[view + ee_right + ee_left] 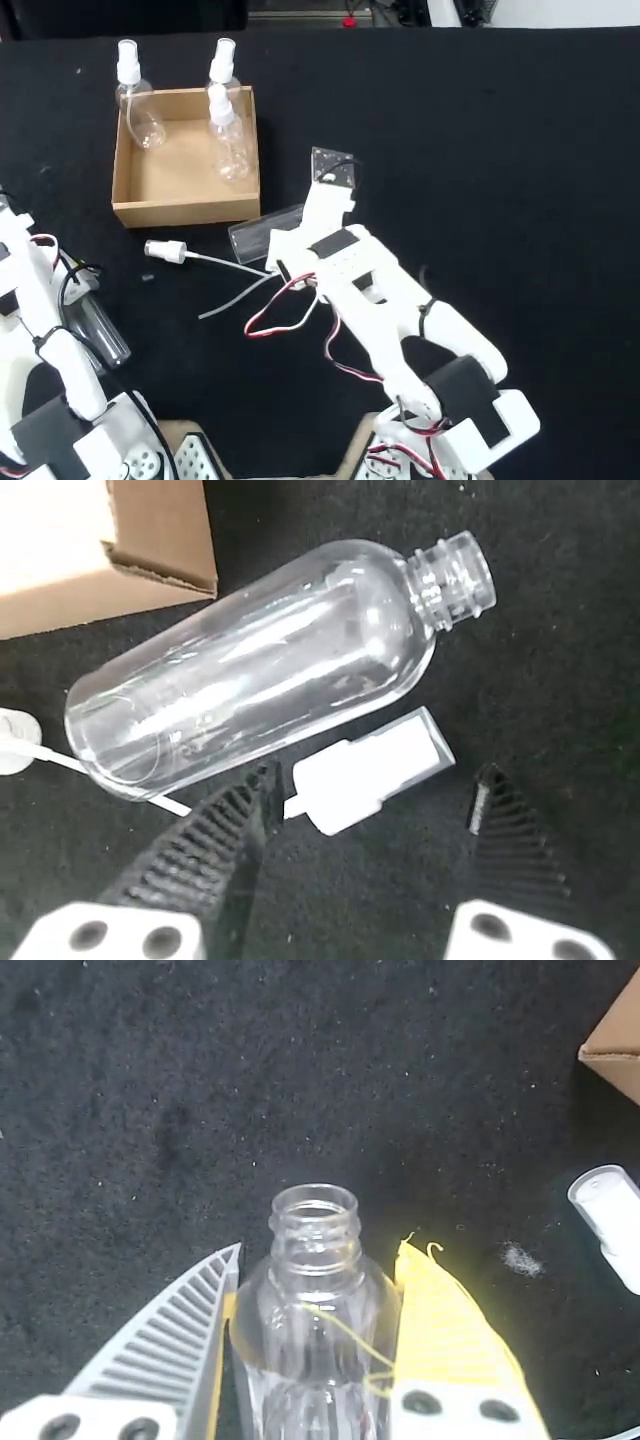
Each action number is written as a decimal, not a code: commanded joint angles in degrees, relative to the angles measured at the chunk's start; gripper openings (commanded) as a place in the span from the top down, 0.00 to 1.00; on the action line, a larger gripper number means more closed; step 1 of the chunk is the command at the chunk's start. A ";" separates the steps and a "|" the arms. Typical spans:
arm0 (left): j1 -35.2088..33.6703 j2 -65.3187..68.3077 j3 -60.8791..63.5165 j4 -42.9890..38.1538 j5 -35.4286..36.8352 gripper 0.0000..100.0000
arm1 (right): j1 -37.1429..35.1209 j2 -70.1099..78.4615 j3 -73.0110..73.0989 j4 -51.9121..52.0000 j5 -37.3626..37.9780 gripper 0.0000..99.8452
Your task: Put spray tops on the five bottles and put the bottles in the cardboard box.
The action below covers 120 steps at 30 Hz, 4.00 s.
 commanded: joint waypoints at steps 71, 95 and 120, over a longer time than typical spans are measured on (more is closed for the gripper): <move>2.33 -22.59 10.77 -2.64 0.44 0.86 | 29.80 0.04 -18.86 23.21 3.60 0.77; 2.15 -22.59 10.77 -2.73 0.44 0.86 | 29.89 21.41 -32.75 28.75 2.02 0.97; 28.88 -23.30 -13.85 10.90 0.00 0.86 | 29.89 -15.78 -57.01 49.14 15.82 0.98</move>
